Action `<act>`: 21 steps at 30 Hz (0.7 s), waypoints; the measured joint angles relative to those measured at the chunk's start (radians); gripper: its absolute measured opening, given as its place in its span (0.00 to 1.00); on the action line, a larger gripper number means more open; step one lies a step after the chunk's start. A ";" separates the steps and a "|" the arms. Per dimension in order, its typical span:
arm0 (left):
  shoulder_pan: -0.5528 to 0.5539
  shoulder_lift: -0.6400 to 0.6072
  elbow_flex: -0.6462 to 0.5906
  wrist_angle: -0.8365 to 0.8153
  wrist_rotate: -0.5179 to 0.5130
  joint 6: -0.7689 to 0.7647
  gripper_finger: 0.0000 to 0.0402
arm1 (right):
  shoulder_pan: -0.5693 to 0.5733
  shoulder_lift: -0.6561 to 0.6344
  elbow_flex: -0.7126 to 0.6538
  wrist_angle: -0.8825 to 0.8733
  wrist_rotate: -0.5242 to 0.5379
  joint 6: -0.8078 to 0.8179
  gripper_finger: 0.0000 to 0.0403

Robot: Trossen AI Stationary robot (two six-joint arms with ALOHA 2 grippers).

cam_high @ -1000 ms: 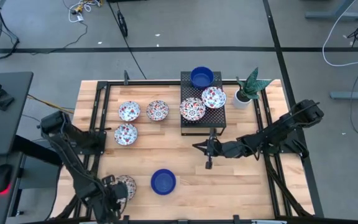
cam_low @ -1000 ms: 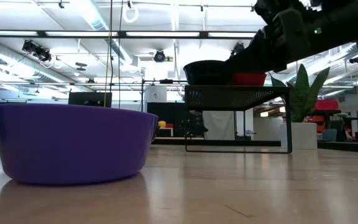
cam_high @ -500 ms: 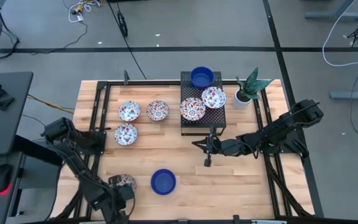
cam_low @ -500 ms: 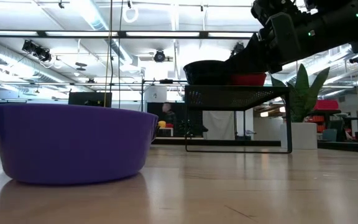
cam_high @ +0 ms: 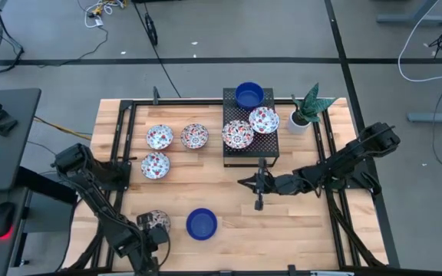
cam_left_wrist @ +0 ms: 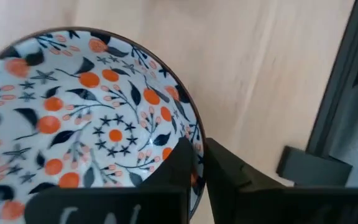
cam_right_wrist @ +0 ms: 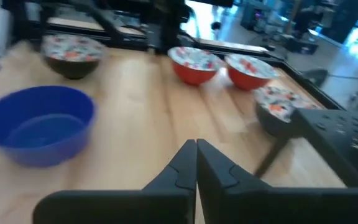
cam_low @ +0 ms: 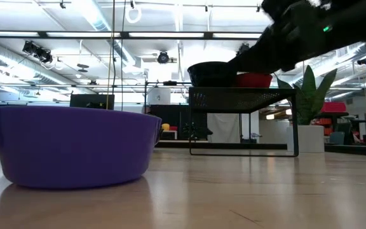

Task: Pick & Place Mini bowls
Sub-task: Stack the bottom black and white bowl on top of the black and white bowl on the shelf

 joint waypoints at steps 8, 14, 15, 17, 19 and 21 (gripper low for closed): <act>0.090 0.004 0.249 -0.294 -0.024 0.211 0.02 | 0.147 -0.151 0.000 -0.159 0.000 0.006 0.02; 0.177 0.003 0.426 -0.440 -0.111 0.448 0.02 | 0.236 -0.214 0.000 -0.228 0.012 0.104 0.02; 0.189 0.004 0.451 -0.457 -0.129 0.490 0.02 | 0.250 -0.214 0.000 -0.238 0.012 0.121 0.02; 0.221 0.004 0.502 -0.473 -0.171 0.580 0.02 | 0.274 -0.214 0.000 -0.256 0.013 0.160 0.02; 0.260 0.003 0.547 -0.493 -0.204 0.684 0.02 | 0.296 -0.214 0.000 -0.289 0.020 0.219 0.02; 0.312 0.004 0.591 -0.493 -0.228 0.815 0.02 | 0.317 -0.214 0.000 -0.317 0.047 0.280 0.02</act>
